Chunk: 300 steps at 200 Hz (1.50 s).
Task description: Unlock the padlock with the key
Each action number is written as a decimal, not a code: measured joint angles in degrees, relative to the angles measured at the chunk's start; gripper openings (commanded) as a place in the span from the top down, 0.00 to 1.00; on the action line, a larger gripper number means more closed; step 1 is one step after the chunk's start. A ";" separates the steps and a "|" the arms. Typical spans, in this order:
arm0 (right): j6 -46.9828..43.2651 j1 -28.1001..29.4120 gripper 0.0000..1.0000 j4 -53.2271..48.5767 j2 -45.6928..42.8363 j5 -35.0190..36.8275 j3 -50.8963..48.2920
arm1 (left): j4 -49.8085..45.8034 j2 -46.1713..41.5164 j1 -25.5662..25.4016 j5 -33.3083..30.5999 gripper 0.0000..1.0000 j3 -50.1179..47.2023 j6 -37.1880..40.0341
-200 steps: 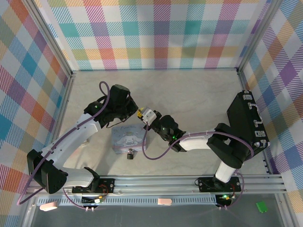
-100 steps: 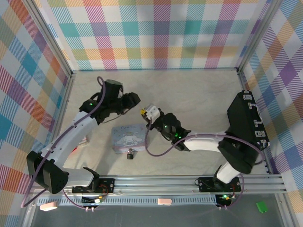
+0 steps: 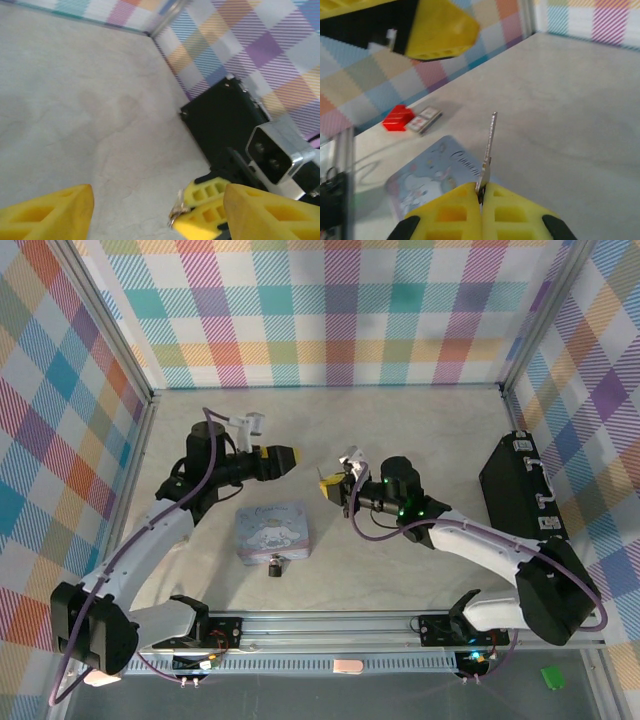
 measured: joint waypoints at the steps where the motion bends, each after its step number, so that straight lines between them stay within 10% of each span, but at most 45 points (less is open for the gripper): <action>1: 0.02 0.00 1.00 -0.07 -0.02 -0.13 0.00 | 0.44 0.13 -0.04 0.35 0.37 -0.07 0.11; 167: 5.27 -3.69 1.00 0.96 -1.70 -9.62 0.00 | 6.73 6.95 -4.98 12.33 0.43 -0.76 4.13; 300: 6.16 -3.72 1.00 2.14 -1.66 -11.56 0.09 | 4.94 7.93 -6.25 12.07 0.76 1.09 5.11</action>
